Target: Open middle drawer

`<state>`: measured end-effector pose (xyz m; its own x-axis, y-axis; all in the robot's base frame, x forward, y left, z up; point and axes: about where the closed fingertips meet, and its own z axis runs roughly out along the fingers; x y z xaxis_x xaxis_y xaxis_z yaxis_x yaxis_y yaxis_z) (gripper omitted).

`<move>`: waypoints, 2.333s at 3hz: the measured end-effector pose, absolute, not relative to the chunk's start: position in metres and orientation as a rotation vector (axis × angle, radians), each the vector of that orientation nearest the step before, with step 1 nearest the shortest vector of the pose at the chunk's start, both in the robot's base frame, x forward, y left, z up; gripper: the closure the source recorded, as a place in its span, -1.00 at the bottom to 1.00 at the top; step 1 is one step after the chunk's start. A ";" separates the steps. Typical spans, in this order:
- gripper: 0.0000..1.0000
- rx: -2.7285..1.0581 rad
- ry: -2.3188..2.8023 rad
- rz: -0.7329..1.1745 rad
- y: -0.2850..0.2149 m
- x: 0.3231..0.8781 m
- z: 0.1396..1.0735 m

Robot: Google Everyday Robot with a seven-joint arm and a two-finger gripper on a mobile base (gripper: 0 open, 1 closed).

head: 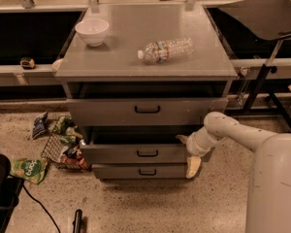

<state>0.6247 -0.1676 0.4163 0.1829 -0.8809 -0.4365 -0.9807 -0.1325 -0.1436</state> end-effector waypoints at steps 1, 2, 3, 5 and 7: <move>-0.63 -2.049 1.787 0.394 -0.166 0.606 0.417; -0.17 -2.040 1.812 0.452 -0.161 0.589 0.420; 0.30 -2.052 1.821 0.474 -0.153 0.573 0.432; 1.00 -2.069 1.797 0.475 -0.140 0.557 0.452; 1.00 -2.047 1.788 0.510 -0.139 0.550 0.449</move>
Offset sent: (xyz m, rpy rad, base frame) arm -0.0552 0.0088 0.0113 0.0400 0.1317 -0.0415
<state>0.5500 -0.1389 0.4487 0.1277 -0.8559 -0.5012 -0.9915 -0.1234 -0.0418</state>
